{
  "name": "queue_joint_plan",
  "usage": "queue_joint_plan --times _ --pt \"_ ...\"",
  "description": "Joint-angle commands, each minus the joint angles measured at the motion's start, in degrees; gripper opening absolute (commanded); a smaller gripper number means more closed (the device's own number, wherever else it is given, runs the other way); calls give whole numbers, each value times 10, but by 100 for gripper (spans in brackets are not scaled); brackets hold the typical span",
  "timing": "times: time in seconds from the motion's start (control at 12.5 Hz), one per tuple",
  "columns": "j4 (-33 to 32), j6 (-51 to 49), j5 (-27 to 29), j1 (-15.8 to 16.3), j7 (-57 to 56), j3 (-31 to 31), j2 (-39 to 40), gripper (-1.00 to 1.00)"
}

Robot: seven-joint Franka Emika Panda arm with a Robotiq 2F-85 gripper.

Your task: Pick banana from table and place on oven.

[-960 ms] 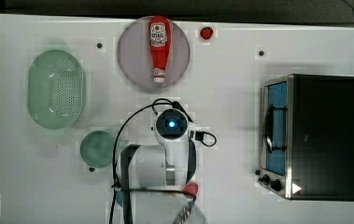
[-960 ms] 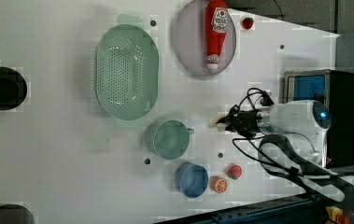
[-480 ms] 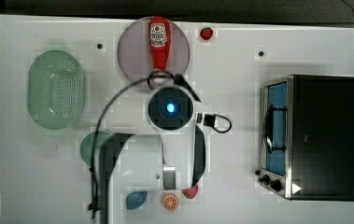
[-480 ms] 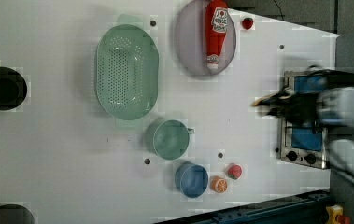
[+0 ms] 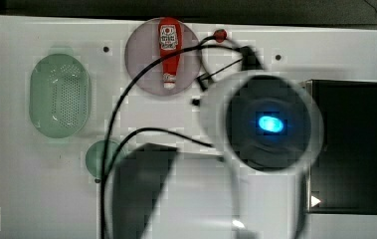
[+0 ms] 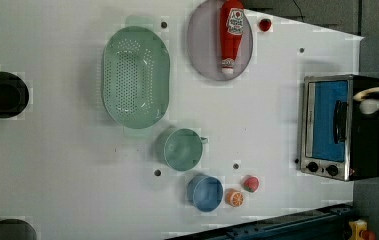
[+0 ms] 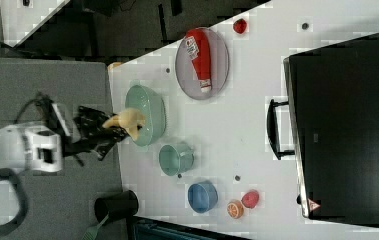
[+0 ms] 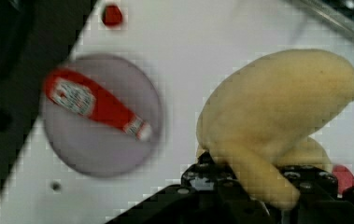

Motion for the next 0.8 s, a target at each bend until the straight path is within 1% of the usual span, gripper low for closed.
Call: queue_joint_plan --times 0.08,0.32,0.48,0.64,0.8 --pt "-1 -14 -4 -15 -39 -68 26 -61" --pt "0 -12 -8 -19 -138 -148 43 -61" --pt "2 -5 -25 -20 -231 -201 65 -61" --pt "11 23 -35 -21 -325 -249 101 -61" --pt "19 74 -35 -21 -409 -284 140 -61"
